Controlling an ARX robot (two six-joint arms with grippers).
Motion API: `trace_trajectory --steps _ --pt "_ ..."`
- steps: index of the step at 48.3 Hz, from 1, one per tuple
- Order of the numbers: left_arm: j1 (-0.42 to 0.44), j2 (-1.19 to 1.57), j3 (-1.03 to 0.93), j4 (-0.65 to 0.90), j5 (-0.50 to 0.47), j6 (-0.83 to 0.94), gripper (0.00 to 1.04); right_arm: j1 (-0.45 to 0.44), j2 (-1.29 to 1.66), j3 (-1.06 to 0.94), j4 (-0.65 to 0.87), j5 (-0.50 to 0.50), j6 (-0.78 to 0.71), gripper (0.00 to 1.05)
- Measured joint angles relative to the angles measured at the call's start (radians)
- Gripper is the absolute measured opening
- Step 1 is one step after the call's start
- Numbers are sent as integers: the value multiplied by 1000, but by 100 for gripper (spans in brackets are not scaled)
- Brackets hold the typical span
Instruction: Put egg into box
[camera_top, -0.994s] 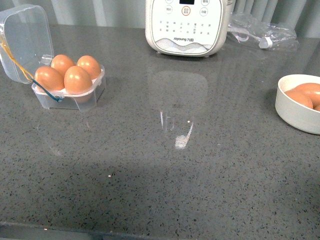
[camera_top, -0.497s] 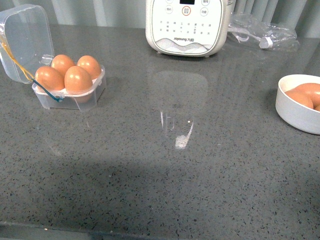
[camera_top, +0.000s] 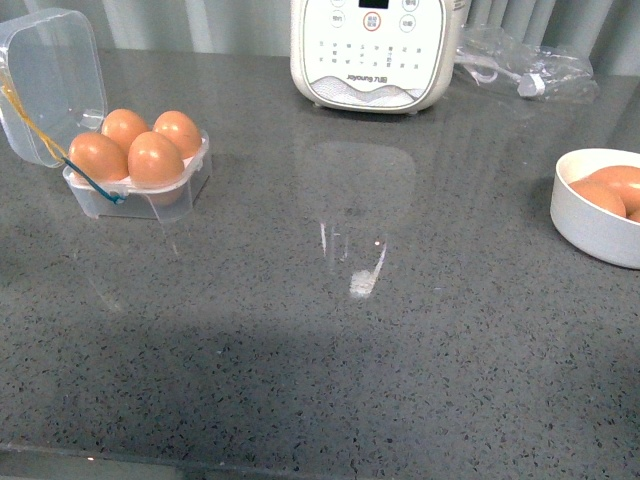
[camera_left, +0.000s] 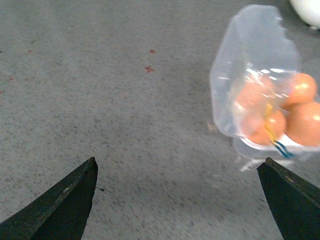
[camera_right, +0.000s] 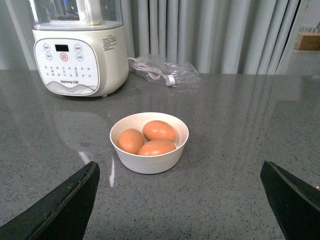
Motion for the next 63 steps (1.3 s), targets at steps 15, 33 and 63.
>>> trace_trajectory --steps 15,33,63 --pt "-24 280 190 117 -124 61 98 0 0 0 0 0 0 97" --pt "-122 362 298 122 -154 75 98 0 0 0 0 0 0 97" --pt "-357 234 209 -34 -105 -98 98 0 0 0 0 0 0 97"
